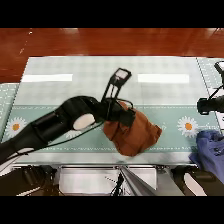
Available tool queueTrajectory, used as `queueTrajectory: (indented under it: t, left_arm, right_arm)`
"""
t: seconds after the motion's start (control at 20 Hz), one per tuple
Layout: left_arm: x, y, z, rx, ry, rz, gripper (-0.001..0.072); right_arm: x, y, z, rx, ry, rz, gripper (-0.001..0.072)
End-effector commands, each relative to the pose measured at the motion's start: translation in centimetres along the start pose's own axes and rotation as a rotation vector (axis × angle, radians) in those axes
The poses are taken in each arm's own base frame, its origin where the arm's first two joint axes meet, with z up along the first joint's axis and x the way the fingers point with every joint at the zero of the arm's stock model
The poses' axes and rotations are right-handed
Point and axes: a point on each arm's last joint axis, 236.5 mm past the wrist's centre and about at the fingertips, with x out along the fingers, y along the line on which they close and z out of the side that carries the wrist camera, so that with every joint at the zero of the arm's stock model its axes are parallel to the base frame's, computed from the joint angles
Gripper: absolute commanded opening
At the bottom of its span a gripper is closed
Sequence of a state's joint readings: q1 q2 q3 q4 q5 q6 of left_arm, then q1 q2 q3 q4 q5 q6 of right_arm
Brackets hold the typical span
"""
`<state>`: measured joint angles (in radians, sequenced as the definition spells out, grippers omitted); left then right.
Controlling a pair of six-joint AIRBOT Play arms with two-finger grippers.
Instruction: Fold the shirts.
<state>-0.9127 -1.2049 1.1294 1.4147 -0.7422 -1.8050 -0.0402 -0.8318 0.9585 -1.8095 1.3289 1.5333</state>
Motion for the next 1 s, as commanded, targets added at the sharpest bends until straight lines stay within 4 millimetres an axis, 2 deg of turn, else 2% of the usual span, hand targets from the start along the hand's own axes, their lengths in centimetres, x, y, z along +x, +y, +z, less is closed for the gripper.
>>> queueTrajectory:
  t: [0.0,0.05,0.1,0.15,0.2,0.25,0.35,0.45,0.55,0.6,0.75,0.85,0.95]
  left_arm:
    - [-3.4,3.8,1.8,-0.047,0.039,0.082,0.0717]
    - [-5.1,6.0,1.7,-0.053,0.076,0.144,0.0717]
    - [-7.1,8.9,0.7,-0.034,0.139,0.223,0.0716]
    - [-8.9,11.8,-1.3,-0.039,0.224,0.305,0.0716]
    - [-10.4,13.9,-3.4,-0.073,0.303,0.354,0.0716]
    - [-11.3,15.3,-5.7,-0.122,0.358,0.372,0.0716]
    - [-11.5,16.8,-9.2,-0.215,0.364,0.362,0.0716]
    - [-9.6,16.9,-12.1,-0.328,0.301,0.292,0.0711]
    - [-6.7,15.1,-14.5,-0.5,0.267,0.141,0.0709]
    - [-5.4,13.7,-15.1,-0.547,0.255,0.052,0.0709]
    - [-2.6,11.2,-14.8,-0.596,0.189,-0.125,0.071]
    - [-1.5,10.8,-14.4,-0.606,0.178,-0.175,0.071]
    - [-0.1,10.9,-15.5,-0.604,0.222,-0.186,0.071]
  right_arm:
    - [0.0,0.1,0.4,0.001,-0.016,0.004,0.0598]
    - [0.0,0.1,0.4,0.001,-0.017,0.004,0.0599]
    - [0.0,0.1,0.5,0.001,-0.02,0.004,0.06]
    - [0.0,0.1,0.6,0.001,-0.024,0.003,0.06]
    - [0.0,0.0,0.7,0.001,-0.03,0.002,0.0601]
    - [0.0,0.0,0.8,-0.001,-0.035,-0.001,0.0601]
    - [0.0,-0.1,1.3,-0.001,-0.053,-0.005,0.0602]
    - [0.4,0.1,1.6,-0.003,-0.071,0.0,0.0602]
    - [1.6,1.0,1.3,-0.006,-0.072,0.023,0.0603]
    - [2.3,1.4,0.8,-0.008,-0.061,0.033,0.0603]
    - [3.8,1.7,-0.9,-0.018,-0.013,0.031,0.0603]
    - [4.1,0.7,-1.1,-0.02,-0.006,-0.014,0.0603]
    - [4.1,0.1,-1.0,-0.03,-0.01,-0.042,0.0603]
